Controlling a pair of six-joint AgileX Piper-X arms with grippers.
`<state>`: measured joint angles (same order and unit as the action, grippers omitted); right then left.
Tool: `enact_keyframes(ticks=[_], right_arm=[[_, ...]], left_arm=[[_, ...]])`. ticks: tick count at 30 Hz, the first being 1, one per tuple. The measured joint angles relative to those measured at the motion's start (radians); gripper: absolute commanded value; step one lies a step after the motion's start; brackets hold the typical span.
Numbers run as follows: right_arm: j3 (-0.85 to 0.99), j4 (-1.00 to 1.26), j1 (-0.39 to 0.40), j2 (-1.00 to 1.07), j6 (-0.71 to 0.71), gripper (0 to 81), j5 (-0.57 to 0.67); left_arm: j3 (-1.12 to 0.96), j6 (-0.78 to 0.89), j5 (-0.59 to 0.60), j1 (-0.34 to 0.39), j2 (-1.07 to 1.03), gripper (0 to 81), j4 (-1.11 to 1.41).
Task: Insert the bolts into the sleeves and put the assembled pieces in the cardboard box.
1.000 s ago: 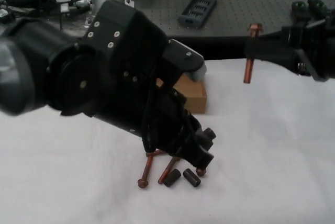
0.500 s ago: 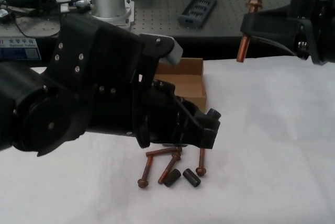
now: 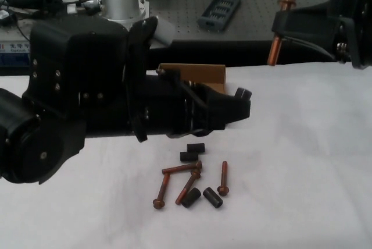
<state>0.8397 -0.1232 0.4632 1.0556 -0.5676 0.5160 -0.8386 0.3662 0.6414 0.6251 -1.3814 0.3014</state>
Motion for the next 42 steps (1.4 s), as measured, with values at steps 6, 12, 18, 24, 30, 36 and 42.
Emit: enact_keyframes(ticks=[6, 12, 18, 24, 30, 36, 42], right_arm=[[0.0, 0.001, -0.019, 0.0, 0.0, 2.0, 0.016], [0.0, 0.001, -0.021, 0.0, 0.0, 2.0, 0.06], [0.0, 0.001, -0.02, 0.0, 0.0, 2.0, 0.086], [0.0, 0.001, -0.02, 0.0, 0.0, 2.0, 0.09], [0.0, 0.001, -0.02, 0.0, 0.0, 2.0, 0.089], [0.0, 0.001, -0.02, 0.0, 0.0, 2.0, 0.093], [0.0, 0.001, -0.02, 0.0, 0.015, 2.0, 0.097]], left_arm=[[0.0, 0.039, 0.015, 0.0, 0.0, 0.6, 0.058], [0.0, 0.057, 0.066, 0.0, 0.001, 0.6, 0.084], [0.0, 0.084, 0.107, 0.0, 0.001, 0.6, 0.144], [0.0, 0.112, 0.108, 0.0, 0.001, 0.6, 0.197], [0.0, 0.132, 0.11, 0.0, 0.001, 0.6, 0.213], [0.0, 0.132, 0.118, 0.0, 0.001, 0.6, 0.223], [0.0, 0.128, 0.118, 0.0, 0.001, 0.6, 0.206]])
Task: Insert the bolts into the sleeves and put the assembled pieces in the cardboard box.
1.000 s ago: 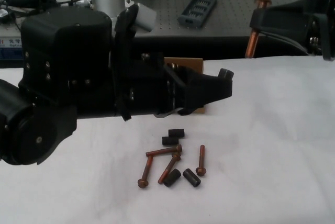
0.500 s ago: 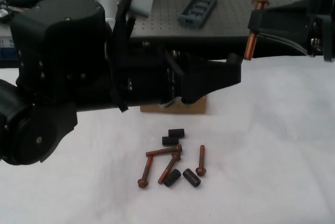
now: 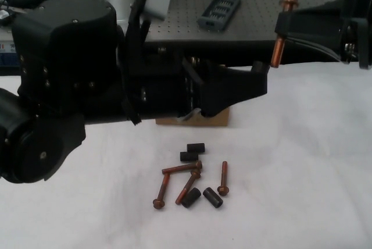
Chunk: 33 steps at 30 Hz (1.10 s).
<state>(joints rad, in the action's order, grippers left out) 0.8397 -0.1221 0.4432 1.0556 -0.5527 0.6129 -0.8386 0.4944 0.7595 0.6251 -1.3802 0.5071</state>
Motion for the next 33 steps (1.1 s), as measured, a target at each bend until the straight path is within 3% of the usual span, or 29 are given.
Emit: enact_keyframes(ticks=[33], right_arm=[[0.0, 0.0, 0.0, 0.0, 0.013, 2.0, 0.015]], left_arm=[[0.002, 0.022, 0.0, 0.026, 0.0, 0.6, -0.032]])
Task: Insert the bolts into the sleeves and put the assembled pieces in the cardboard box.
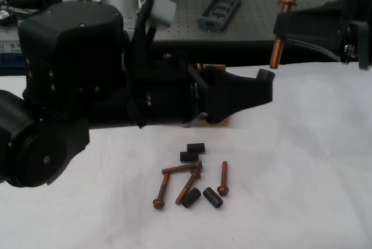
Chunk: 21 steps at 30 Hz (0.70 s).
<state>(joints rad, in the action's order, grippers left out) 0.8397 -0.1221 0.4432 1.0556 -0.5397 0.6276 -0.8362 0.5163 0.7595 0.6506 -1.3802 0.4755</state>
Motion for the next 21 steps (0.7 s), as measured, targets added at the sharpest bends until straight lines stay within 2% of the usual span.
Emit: enact_keyframes(ticks=[17, 21], right_arm=[[0.0, 0.011, 0.0, -0.004, 0.0, 2.0, 0.021], [0.002, 0.015, 0.0, -0.004, 0.0, 2.0, 0.021]], left_arm=[[0.002, 0.0, -0.012, 0.011, 0.0, 0.6, 0.06], [0.002, 0.0, -0.047, 0.011, 0.0, 0.6, 0.066]])
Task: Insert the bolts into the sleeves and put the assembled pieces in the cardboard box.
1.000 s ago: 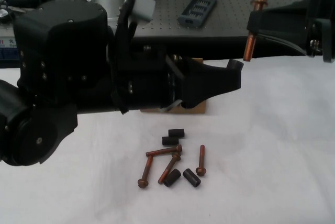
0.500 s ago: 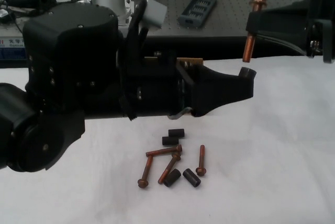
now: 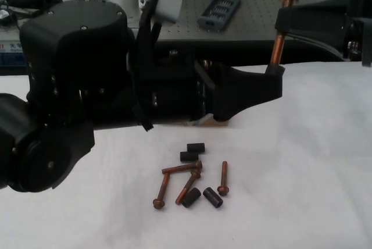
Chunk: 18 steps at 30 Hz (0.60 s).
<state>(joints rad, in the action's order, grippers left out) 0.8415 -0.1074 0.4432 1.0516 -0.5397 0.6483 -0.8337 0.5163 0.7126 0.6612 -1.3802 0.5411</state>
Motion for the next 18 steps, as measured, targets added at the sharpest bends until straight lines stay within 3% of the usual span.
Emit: enact_keyframes(ticks=[18], right_arm=[[-0.001, -0.004, 0.0, 0.0, -0.101, 2.0, 0.005]], left_arm=[[0.0, -0.094, -0.035, 0.001, 0.001, 0.6, 0.017]])
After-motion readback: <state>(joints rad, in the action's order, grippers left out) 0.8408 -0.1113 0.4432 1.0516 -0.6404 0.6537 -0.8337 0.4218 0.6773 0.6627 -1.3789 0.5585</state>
